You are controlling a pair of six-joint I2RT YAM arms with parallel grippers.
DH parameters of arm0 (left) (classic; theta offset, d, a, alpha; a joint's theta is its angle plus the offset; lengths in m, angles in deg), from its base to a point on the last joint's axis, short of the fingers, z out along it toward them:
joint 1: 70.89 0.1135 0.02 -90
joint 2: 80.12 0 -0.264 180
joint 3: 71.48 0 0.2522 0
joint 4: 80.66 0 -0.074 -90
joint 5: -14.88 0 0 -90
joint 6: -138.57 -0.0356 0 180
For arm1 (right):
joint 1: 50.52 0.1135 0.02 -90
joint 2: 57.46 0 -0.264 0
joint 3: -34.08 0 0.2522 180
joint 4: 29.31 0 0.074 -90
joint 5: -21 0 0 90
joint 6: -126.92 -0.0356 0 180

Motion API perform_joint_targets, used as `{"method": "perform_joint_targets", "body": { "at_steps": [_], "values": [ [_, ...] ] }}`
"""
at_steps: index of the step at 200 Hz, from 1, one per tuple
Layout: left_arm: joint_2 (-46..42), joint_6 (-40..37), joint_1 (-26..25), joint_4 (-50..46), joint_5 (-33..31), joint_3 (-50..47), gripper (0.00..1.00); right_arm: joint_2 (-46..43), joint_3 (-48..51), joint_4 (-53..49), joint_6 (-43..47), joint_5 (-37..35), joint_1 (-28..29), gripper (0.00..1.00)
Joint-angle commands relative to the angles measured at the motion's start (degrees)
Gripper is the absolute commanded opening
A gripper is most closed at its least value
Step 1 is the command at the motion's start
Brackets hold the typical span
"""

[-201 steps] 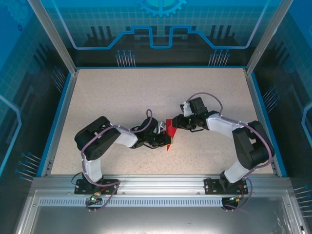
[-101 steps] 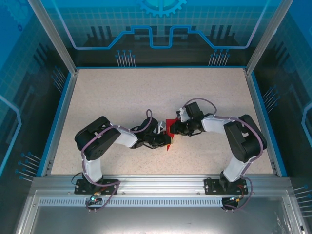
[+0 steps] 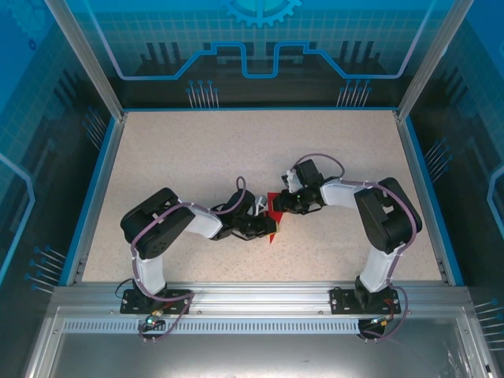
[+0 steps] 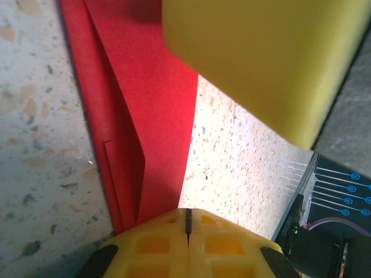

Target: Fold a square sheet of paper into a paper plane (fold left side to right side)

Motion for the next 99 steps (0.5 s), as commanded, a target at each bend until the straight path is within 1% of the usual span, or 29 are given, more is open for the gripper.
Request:
{"method": "perform_joint_targets", "body": {
  "at_steps": [1, 99],
  "values": [
    [2.2, 0.6, -0.8, -5.7, -0.9, -2.3, 0.00, 1.7, -2.5, -2.8, 2.5, -3.8, -0.6, 0.30],
    [2.4, 0.7, -0.7, -5.8, -0.7, -2.3, 0.00, 5.0, -6.9, -6.3, 5.5, -6.5, -5.2, 0.30]
  ]
}}
